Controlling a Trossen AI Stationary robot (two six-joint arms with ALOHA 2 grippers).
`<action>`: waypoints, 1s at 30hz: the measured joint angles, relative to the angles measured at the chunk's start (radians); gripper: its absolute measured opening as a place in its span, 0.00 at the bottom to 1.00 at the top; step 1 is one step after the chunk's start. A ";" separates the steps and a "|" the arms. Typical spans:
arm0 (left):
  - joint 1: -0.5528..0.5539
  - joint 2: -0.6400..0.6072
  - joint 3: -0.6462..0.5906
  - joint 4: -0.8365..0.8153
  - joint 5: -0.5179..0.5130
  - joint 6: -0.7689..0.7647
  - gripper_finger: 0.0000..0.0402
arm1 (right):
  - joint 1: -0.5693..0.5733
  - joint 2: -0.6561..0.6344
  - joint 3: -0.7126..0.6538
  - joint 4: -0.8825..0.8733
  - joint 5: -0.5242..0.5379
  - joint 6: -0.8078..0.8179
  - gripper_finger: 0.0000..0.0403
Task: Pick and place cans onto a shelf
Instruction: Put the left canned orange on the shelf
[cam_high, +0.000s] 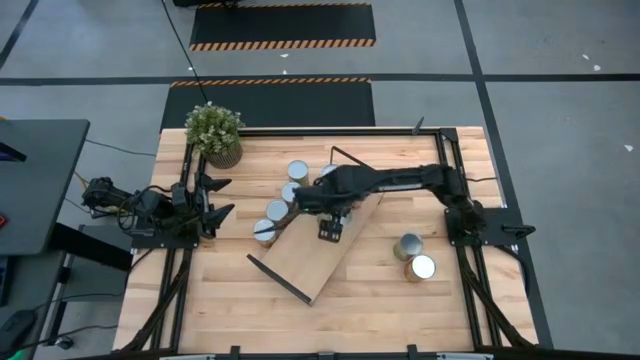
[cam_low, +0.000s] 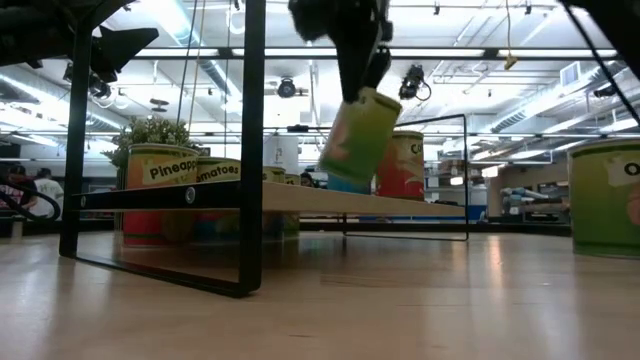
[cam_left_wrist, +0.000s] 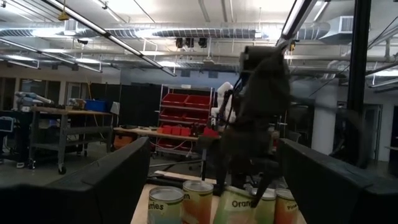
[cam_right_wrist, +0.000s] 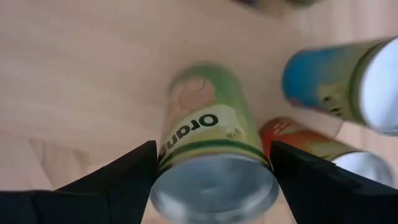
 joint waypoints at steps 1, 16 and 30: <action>0.000 0.000 0.000 0.000 0.000 0.002 0.88 | -0.012 0.014 0.010 -0.020 -0.021 -0.005 0.79; 0.000 0.000 0.000 -0.003 0.000 0.005 0.88 | -0.067 0.004 0.015 0.046 -0.038 -0.039 0.83; 0.000 0.000 0.000 -0.007 0.000 0.007 0.88 | 0.194 -0.075 -0.038 -0.071 0.389 -0.374 0.82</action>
